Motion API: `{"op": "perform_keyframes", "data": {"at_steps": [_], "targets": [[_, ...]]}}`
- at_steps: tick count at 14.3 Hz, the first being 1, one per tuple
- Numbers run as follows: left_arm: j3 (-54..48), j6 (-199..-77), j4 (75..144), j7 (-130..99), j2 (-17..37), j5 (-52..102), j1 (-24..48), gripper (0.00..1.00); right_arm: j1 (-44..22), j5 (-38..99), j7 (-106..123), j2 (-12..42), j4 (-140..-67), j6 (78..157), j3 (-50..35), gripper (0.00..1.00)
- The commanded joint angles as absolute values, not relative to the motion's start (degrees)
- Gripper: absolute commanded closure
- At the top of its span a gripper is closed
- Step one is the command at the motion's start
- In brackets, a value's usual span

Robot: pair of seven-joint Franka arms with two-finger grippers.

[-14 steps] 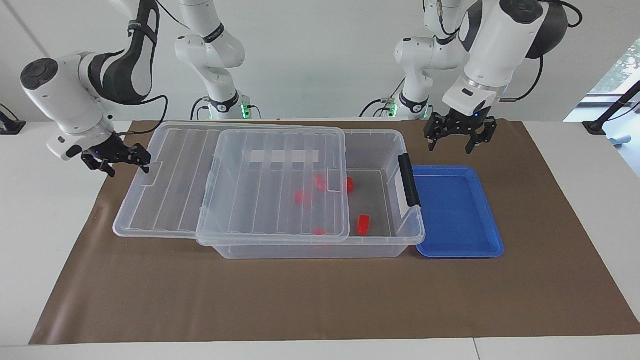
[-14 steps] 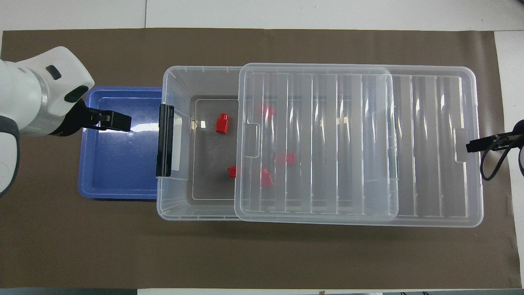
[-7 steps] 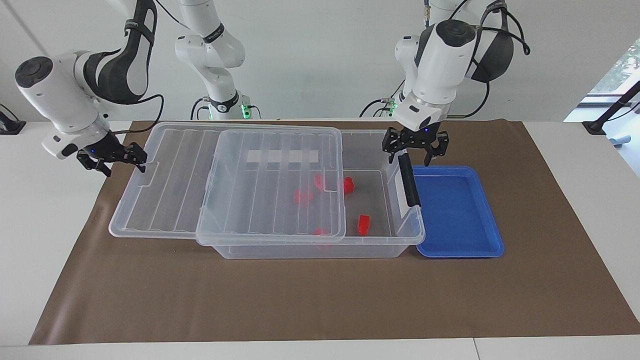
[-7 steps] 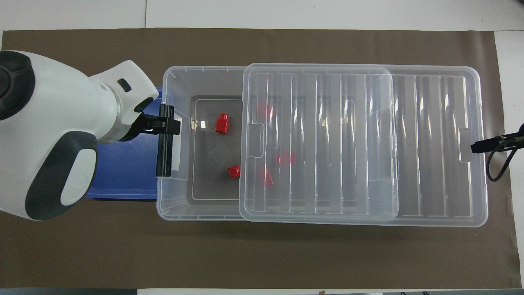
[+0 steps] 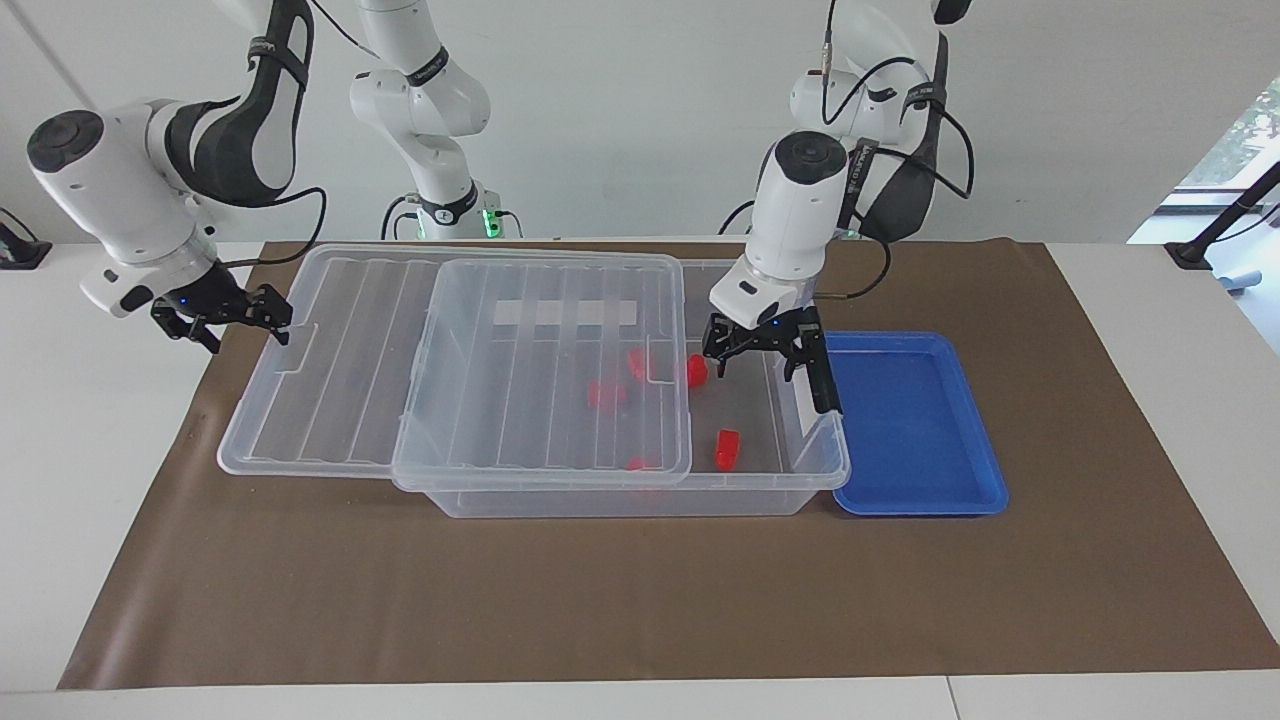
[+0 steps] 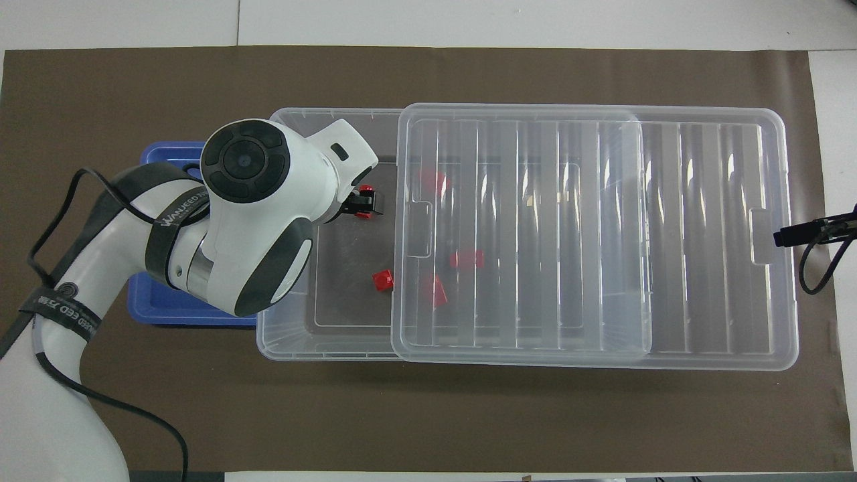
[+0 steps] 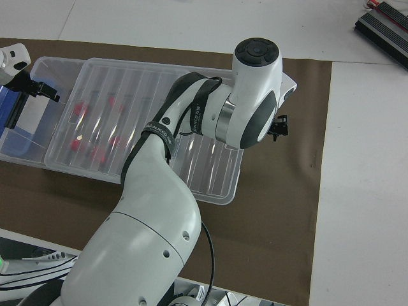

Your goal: Place red block in blue tray from box

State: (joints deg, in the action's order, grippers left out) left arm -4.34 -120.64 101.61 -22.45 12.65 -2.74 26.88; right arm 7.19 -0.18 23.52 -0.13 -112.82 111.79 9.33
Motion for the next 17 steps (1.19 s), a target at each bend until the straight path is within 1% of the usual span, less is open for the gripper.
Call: {"op": "perform_keyframes", "data": {"at_steps": [1, 9, 15, 17], "targets": [[-3.7, -124.2, 101.8, -23.7, 14.7, -4.1, 27.6, 0.0, 8.0, 0.1, 23.6, 0.3, -110.0, 109.6, 7.7, 0.0], [-3.7, -130.7, 102.8, -23.7, 21.3, -4.1, 27.3, 0.0, 7.6, 0.2, 16.4, 0.4, -102.8, 100.9, 3.6, 0.0], [-3.7, -136.5, 107.1, -23.6, 22.0, -4.1, 27.4, 0.0, 7.6, 0.2, 11.8, 0.3, -96.0, 91.8, 0.3, 0.0], [-3.7, -138.9, 108.5, -23.6, 22.1, -4.1, 27.4, 0.0, 7.6, 0.2, 8.4, 0.0, -95.1, 88.4, -1.0, 0.0]]}}
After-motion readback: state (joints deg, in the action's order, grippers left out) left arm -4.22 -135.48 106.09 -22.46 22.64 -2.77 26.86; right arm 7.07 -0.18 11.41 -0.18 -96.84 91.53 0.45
